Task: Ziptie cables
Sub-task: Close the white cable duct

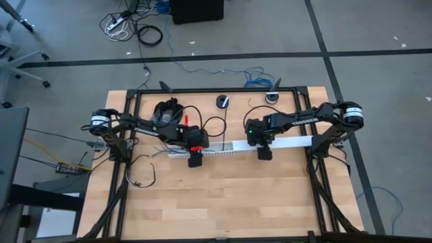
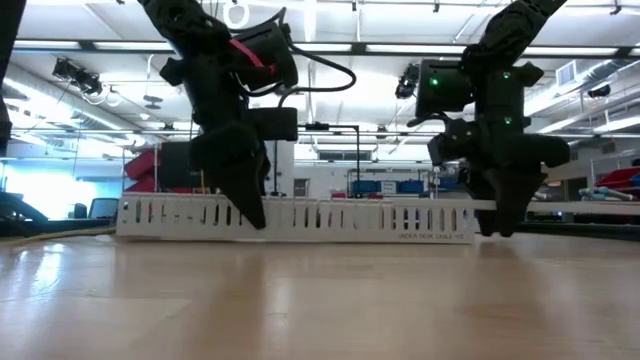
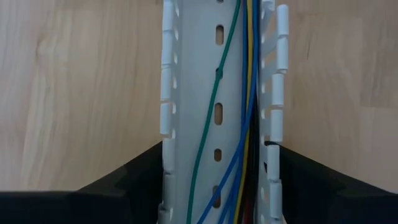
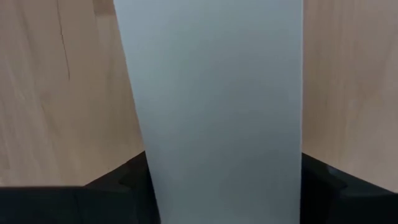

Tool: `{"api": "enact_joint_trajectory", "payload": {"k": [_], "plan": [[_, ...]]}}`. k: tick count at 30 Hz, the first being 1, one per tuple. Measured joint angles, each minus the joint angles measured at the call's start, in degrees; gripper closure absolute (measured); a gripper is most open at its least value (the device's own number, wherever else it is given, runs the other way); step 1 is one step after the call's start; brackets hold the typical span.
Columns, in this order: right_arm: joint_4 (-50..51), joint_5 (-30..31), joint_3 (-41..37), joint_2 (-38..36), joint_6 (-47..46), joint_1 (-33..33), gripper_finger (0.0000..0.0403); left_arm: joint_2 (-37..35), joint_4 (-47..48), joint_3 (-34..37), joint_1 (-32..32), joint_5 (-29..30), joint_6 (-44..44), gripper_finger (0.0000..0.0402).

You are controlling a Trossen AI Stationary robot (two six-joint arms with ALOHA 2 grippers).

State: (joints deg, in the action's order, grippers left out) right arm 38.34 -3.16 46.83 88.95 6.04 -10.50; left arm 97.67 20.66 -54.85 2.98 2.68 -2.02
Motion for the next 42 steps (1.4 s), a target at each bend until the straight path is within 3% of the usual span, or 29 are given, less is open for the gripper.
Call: {"api": "enact_joint_trajectory", "payload": {"k": [6, 27, 42], "plan": [[4.27, 0.31, 0.00, 0.00, 0.02, -0.02, 0.0159, 0.00, 0.29, -0.07, 0.00, -0.17, -0.05, 0.0156], [-2.61, -1.80, -0.01, 0.02, 0.30, 0.00, 0.0161, 0.00, -2.43, 0.02, 0.00, 0.08, 0.22, 0.0156], [-1.88, -2.20, -0.02, 0.02, 0.37, 0.02, 0.0164, 0.00, -5.47, 0.00, 0.04, -1.26, 3.37, 0.0145]]}}
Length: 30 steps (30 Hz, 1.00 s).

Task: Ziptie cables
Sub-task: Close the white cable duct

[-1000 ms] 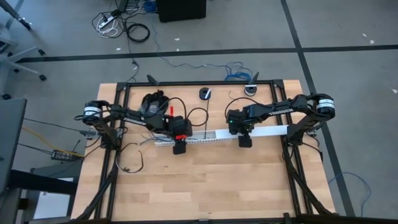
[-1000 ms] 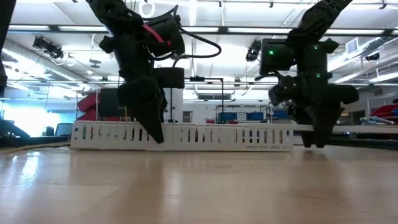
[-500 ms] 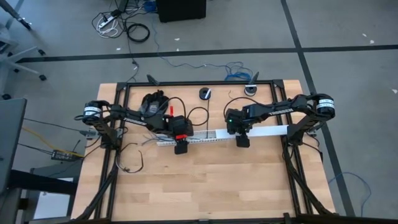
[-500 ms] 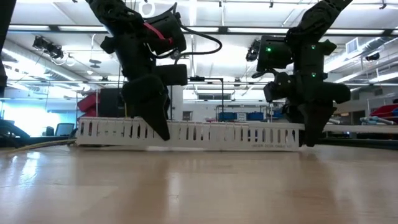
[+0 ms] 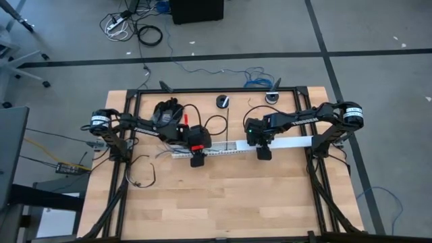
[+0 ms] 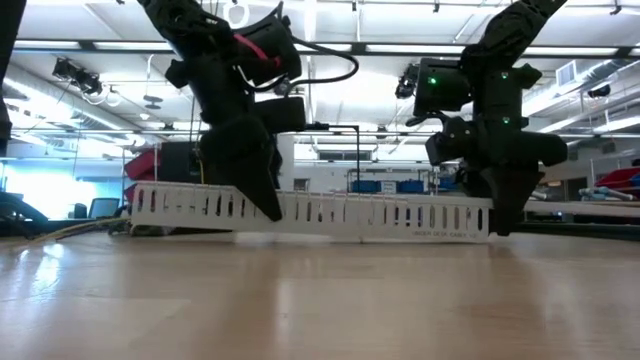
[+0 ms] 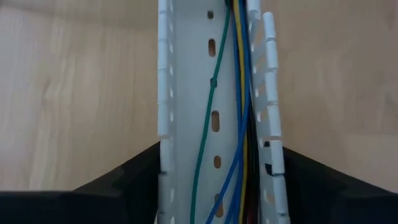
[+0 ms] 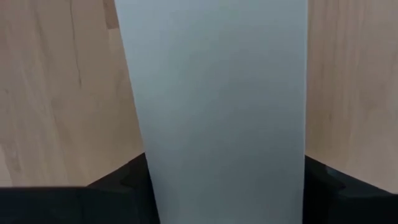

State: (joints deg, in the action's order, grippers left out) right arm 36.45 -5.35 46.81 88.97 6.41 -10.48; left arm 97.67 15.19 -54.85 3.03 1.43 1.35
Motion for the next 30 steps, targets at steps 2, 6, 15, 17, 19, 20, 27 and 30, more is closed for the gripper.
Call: {"api": "enact_joint_trajectory", "payload": {"k": [2, 6, 15, 17, 19, 20, 27, 30], "plan": [[-0.76, -0.36, 0.02, 0.00, -0.06, 0.00, 0.0164, 0.00, -0.62, -0.06, -0.02, -1.15, 0.14, 0.0134], [-1.05, -0.49, 0.09, 0.00, 0.06, 0.07, 0.0165, -0.02, -1.28, -0.24, -0.02, -2.97, 0.17, 0.0111], [-1.50, -0.28, 0.09, 0.00, 0.07, 0.04, 0.0164, 5.37, -14.11, -0.24, -0.02, -3.02, -3.12, 0.0090], [-1.97, -0.25, 0.09, 0.00, 0.09, 0.04, 0.0165, 7.56, -16.02, -0.58, -0.02, -2.99, -3.37, 0.0090], [-2.02, -0.25, 0.09, 0.00, 0.09, 0.04, 0.0165, 9.68, -16.17, -1.72, -0.04, -3.00, -3.39, 0.0090], [-1.96, -0.25, 0.09, 0.00, 0.11, 0.04, 0.0165, 10.61, -16.14, -2.21, -0.04, -2.99, -3.41, 0.0090], [-1.97, -0.05, 0.09, 0.00, 0.12, 0.02, 0.0164, 12.36, -16.75, -3.91, -0.04, -2.73, -3.26, 0.0091], [-2.06, -0.11, 0.09, 0.00, 0.25, 0.02, 0.0166, 12.48, -18.17, -3.91, -0.04, -2.79, -3.26, 0.0100]]}}
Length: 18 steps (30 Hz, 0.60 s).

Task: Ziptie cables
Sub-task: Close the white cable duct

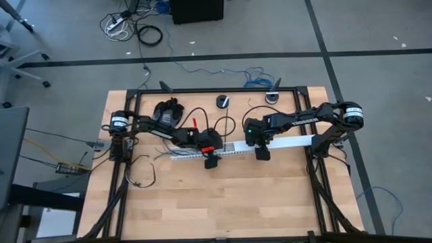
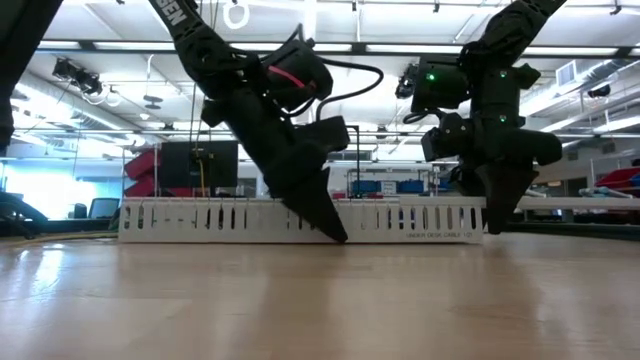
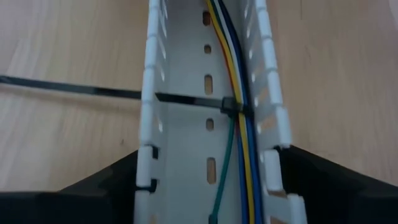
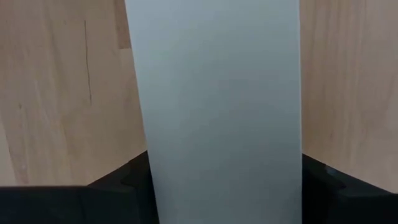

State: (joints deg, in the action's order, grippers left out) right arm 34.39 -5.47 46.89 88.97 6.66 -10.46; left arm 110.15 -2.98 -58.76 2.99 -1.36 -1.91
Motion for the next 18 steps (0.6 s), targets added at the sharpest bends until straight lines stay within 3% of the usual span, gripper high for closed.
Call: {"api": "enact_joint_trajectory", "payload": {"k": [9, 18], "plan": [[-0.37, -0.28, -0.02, 0.00, 0.00, 0.00, 0.0161, 0.00, -1.41, 0.00, 0.02, -0.06, 0.10, 0.0137], [-0.70, -0.14, -0.02, 0.00, -1.32, 0.31, 0.0132, 0.00, -1.56, 0.00, -0.01, -0.42, 0.17, 0.0143]]}}
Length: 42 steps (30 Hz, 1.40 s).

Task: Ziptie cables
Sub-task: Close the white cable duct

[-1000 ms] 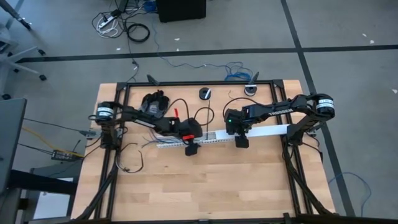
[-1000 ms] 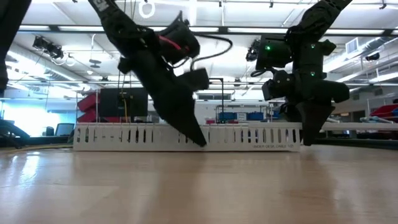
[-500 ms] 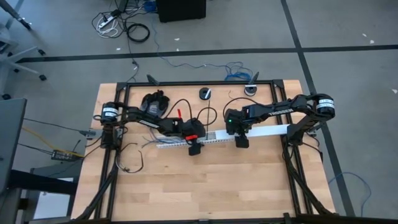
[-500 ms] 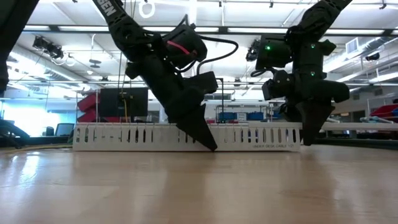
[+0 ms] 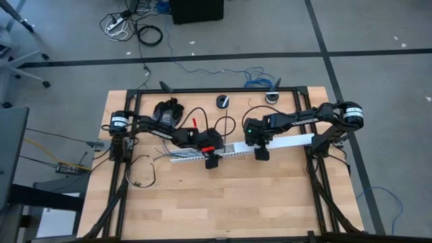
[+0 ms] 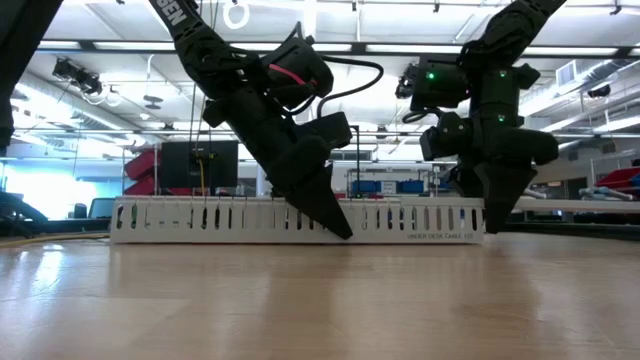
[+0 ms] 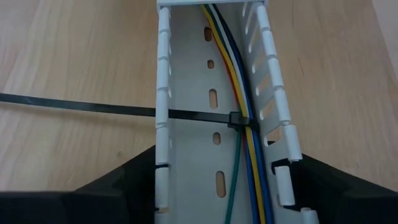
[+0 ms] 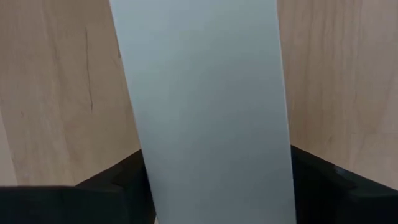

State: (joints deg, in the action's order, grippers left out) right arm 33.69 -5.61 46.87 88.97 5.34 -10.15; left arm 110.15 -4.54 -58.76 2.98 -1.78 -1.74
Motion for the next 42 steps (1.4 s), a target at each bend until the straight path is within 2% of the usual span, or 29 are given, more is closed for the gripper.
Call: {"api": "enact_joint_trajectory", "payload": {"k": [9, 15, 42], "plan": [[0.41, 3.79, 0.00, 0.00, 0.27, 1.72, 0.0091, -0.01, 1.07, 0.00, 0.26, 0.03, 0.05, 0.0143], [2.72, 4.32, 0.00, 0.00, -0.52, 2.18, 0.0077, -0.12, 3.85, -0.10, 1.35, -0.33, 0.04, 0.0143], [18.24, 10.63, 0.00, 0.00, -1.22, 2.11, 0.0070, -0.26, 8.51, -0.15, 1.81, -1.89, 2.71, 0.0143]]}}
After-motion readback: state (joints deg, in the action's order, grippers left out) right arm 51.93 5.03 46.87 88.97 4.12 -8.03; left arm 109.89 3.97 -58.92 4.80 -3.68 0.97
